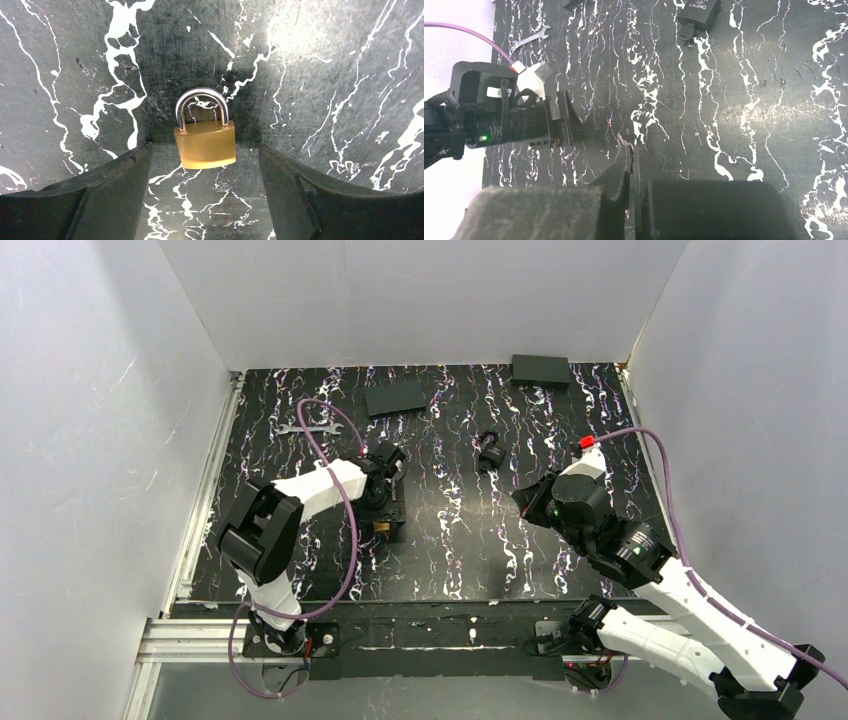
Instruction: Unlock with the key
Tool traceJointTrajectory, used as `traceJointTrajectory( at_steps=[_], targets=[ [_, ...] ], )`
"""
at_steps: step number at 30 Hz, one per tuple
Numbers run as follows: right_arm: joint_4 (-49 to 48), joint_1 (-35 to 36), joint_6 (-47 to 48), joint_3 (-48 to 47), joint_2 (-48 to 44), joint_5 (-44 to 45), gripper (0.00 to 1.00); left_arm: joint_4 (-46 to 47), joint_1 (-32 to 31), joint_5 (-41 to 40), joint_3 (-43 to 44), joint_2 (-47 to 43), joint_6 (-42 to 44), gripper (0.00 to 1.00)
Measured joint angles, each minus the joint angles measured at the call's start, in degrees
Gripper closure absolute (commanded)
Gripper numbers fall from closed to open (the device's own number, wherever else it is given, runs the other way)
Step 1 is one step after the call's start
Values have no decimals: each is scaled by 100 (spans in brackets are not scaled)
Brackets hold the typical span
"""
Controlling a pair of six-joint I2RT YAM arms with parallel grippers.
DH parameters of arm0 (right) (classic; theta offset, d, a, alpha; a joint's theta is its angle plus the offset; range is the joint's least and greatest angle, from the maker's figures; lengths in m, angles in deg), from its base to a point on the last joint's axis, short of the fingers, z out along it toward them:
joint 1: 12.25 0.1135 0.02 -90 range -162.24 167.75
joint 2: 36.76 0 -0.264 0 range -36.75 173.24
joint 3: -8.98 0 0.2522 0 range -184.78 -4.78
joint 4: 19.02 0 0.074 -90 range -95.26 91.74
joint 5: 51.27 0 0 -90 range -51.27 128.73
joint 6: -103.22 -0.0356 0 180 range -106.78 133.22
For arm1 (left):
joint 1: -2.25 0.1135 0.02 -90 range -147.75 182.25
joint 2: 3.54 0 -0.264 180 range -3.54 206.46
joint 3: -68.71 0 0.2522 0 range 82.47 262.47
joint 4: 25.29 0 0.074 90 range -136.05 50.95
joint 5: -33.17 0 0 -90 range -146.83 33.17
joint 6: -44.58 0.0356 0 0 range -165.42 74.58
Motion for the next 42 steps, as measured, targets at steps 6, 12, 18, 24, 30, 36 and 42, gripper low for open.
traceJointTrajectory(
  at_steps=[6,12,18,24,30,36,42],
  targets=[
    [17,0,-35,0,-44,13,99,291,267,337,-278,-234,531,36],
    [17,0,-46,0,-31,11,99,474,352,468,-310,-260,647,30],
    [13,0,-72,2,-31,2,99,494,352,463,-308,-260,479,33],
    [7,0,-114,2,-37,-11,99,417,356,306,-291,-245,131,40],
    [4,0,-146,9,-70,-13,99,284,321,131,-225,-186,-136,44],
    [-24,0,-164,35,-138,-13,99,-254,214,-153,205,186,-439,48],
    [-44,0,-168,98,-208,-13,99,-476,160,-234,317,262,-741,52]
  ],
)
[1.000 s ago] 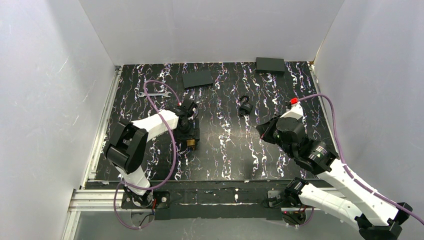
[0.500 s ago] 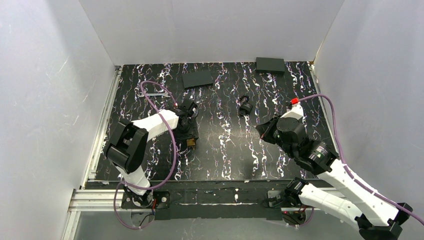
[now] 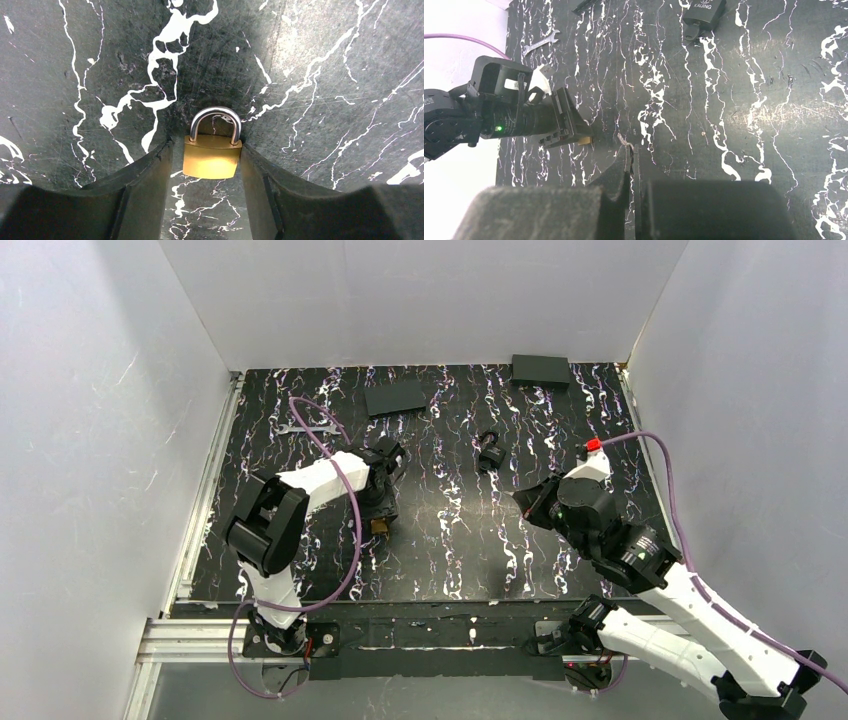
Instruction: Unlock with the key
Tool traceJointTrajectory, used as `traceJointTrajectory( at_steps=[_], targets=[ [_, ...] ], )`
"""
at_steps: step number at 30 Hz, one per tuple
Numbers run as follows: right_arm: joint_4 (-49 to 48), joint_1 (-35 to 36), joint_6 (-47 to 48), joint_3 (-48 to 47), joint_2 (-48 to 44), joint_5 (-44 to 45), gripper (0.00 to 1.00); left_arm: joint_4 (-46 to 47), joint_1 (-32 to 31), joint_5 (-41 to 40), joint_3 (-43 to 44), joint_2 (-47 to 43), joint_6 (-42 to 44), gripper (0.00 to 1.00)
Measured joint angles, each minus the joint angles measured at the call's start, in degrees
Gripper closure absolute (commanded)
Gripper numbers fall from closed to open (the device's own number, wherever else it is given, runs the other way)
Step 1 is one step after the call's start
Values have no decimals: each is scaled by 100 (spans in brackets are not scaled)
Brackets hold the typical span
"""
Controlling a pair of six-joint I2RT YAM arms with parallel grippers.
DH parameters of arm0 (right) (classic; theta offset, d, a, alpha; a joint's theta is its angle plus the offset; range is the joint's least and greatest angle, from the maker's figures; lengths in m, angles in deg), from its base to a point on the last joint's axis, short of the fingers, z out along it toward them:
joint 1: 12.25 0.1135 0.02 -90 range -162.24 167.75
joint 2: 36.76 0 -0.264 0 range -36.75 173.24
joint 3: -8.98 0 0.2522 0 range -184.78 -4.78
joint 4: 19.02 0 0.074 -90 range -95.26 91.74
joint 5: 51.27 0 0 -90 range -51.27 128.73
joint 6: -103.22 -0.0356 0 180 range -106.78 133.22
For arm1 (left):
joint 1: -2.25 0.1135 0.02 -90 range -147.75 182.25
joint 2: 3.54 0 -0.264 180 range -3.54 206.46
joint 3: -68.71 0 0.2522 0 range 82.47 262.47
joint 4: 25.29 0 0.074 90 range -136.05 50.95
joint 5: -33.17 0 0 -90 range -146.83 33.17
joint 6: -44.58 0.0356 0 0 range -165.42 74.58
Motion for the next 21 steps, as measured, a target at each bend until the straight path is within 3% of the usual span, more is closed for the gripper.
traceJointTrajectory(
  at_steps=[3,6,7,13,21],
  targets=[
    [0,0,0,2,-37,0,99,-35,-37,-24,4,4,-76,64],
    [2,0,0,4,-57,2,99,-72,-66,-35,4,7,-127,97],
    [-4,0,0,13,-59,2,99,-76,-74,-35,4,7,-118,100],
    [-22,0,-7,210,-136,7,99,-101,-79,7,11,-11,-184,100],
    [-492,0,-94,730,-407,-170,99,-765,-79,181,72,-170,-1207,100]
  ],
)
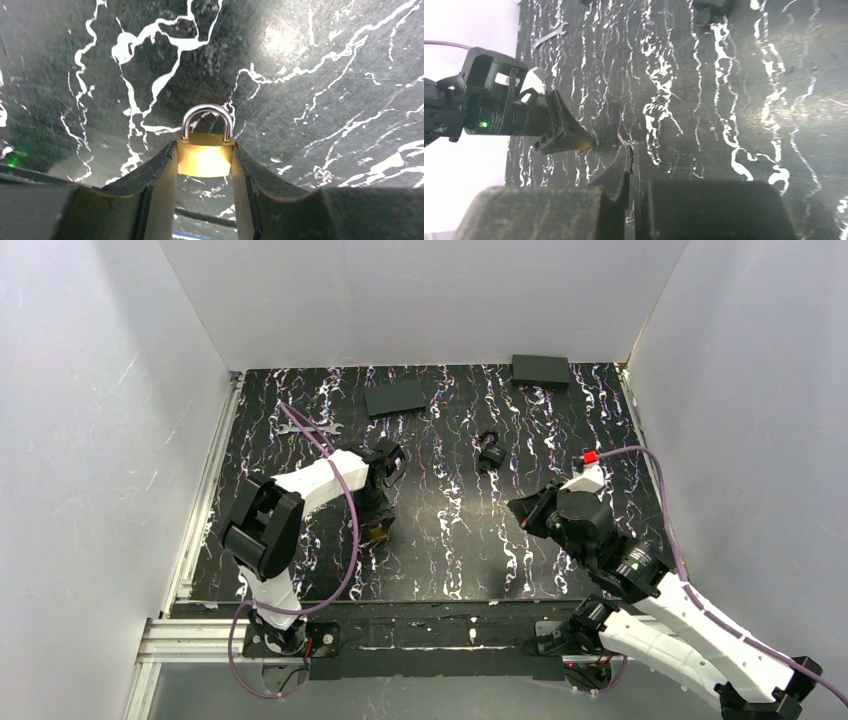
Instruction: Unlock with the key
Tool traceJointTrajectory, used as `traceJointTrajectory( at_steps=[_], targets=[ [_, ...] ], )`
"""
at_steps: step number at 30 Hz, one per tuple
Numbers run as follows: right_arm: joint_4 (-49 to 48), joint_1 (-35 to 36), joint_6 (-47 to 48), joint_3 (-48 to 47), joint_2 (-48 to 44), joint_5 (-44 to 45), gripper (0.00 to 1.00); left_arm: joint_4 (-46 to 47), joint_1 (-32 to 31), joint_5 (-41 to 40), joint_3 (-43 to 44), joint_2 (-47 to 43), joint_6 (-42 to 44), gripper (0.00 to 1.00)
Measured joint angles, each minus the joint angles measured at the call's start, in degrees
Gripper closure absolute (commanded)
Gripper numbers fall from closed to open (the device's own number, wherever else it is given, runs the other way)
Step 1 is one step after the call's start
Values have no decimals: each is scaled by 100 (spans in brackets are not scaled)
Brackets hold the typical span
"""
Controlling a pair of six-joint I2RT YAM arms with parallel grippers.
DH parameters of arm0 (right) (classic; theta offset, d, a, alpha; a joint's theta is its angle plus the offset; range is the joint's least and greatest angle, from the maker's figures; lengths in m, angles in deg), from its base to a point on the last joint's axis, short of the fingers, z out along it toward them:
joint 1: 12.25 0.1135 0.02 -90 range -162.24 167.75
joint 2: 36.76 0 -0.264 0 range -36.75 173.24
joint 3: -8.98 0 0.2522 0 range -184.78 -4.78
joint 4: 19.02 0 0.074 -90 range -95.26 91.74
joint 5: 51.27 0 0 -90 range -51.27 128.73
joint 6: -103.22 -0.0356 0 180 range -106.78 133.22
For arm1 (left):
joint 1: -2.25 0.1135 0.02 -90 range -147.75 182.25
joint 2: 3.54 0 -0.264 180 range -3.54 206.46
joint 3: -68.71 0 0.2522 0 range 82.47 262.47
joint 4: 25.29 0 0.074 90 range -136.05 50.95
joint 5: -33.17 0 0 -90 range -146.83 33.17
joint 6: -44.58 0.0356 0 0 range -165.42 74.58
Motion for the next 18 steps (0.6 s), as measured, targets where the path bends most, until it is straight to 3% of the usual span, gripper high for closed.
traceJointTrajectory(
  at_steps=[9,18],
  targets=[
    [-1222,0,-365,894,219,-831,99,-522,0,426,190,-380,-1187,100],
    [-2337,7,-1134,1410,264,-1082,99,-111,13,866,-450,-1744,-2275,100]
  ],
)
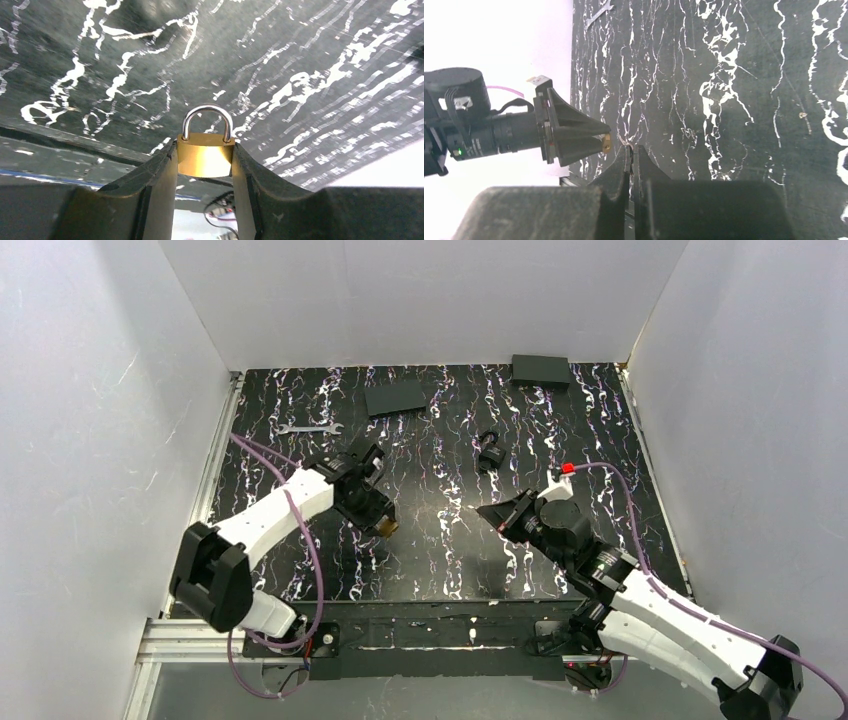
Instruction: Unlock with the key
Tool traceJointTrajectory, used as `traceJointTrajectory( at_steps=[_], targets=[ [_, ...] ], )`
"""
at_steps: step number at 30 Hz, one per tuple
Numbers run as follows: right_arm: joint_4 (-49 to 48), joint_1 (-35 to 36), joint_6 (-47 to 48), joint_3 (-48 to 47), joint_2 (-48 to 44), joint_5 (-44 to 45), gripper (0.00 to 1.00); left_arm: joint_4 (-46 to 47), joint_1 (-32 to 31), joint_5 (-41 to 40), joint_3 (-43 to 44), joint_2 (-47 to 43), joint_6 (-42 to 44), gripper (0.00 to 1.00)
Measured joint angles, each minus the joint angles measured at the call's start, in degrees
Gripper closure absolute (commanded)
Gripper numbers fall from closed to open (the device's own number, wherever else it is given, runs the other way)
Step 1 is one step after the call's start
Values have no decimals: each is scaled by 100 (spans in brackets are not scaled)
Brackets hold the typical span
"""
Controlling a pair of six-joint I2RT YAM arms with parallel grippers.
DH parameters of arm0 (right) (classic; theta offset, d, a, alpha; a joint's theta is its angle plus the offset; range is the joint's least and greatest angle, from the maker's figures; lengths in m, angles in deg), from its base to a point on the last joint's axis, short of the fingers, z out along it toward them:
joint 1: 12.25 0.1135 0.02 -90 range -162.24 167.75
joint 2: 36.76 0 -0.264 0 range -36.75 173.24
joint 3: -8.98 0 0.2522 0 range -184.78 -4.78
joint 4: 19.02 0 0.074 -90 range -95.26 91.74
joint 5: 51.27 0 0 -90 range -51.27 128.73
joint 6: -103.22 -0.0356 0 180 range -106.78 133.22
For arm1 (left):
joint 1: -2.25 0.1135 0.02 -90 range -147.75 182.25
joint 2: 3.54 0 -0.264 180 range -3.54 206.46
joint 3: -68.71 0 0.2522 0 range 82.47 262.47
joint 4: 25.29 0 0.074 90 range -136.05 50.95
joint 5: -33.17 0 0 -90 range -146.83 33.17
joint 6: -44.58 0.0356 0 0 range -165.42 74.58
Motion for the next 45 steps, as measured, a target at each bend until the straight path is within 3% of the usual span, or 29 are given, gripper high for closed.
traceJointTrajectory(
  at_steps=[7,18,45],
  targets=[
    [-590,245,-409,90,494,-13,99,896,221,684,-721,-850,-522,100],
    [-1121,1624,-413,-120,1602,822,99,1714,450,1628,-826,-955,-1005,100],
    [-2288,1801,254,-664,2754,914,99,1814,472,2083,-944,-1113,-1657,100]
  ],
)
